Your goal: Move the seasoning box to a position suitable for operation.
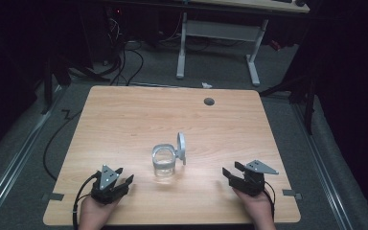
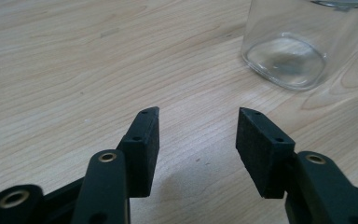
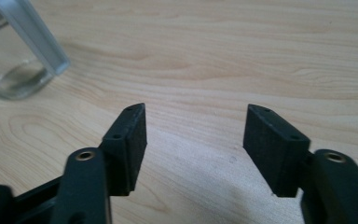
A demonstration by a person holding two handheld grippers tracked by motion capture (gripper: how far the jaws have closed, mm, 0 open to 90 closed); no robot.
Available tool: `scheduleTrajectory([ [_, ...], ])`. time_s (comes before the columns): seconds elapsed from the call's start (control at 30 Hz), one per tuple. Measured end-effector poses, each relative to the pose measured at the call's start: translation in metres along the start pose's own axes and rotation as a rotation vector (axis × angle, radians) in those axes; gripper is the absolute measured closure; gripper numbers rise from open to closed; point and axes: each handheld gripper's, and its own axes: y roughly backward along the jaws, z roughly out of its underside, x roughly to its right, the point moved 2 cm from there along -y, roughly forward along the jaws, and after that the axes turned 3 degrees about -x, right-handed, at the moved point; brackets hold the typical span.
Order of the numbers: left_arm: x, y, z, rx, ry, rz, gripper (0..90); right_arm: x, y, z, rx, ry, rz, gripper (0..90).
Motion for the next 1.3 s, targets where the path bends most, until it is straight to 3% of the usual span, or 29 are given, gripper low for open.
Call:
scheduleTrajectory([
  [0.13, 0.004, -0.001, 0.000, -0.004, 0.010, 0.013, 53.9, 0.000, -0.002, 0.002, 0.018, -0.016, -0.015, 43.6],
  [0.23, 0.005, -0.004, 0.002, -0.020, 0.012, 0.019, 57.4, -0.003, -0.006, 0.007, -0.007, 0.019, -0.007, 46.7],
  [0.47, 0.007, -0.008, -0.001, 0.005, 0.055, 0.022, 64.2, -0.006, -0.002, 0.007, -0.006, 0.033, -0.015, 52.4],
  [0.53, 0.009, -0.010, -0.001, -0.003, 0.058, 0.031, 66.8, -0.007, 0.003, 0.005, 0.005, 0.034, -0.009, 58.1],
  [0.57, 0.012, -0.011, -0.001, -0.008, 0.085, 0.044, 71.7, -0.008, 0.006, 0.005, 0.016, 0.038, -0.021, 62.9],
  [0.73, 0.020, -0.016, -0.001, -0.008, 0.069, 0.046, 81.7, -0.010, 0.007, 0.004, 0.017, 0.042, -0.052, 67.7],
  [0.83, 0.026, -0.024, -0.004, -0.003, 0.082, 0.062, 88.2, -0.011, 0.005, 0.005, 0.006, 0.048, -0.062, 70.9],
  [1.1, 0.045, -0.041, -0.005, -0.008, 0.062, 0.085, 90.0, -0.014, 0.005, 0.007, -0.004, 0.087, -0.059, 80.0],
  [1.3, 0.051, -0.045, -0.007, -0.012, 0.062, 0.086, 90.0, -0.014, 0.006, 0.007, 0.001, 0.087, -0.060, 77.1],
])
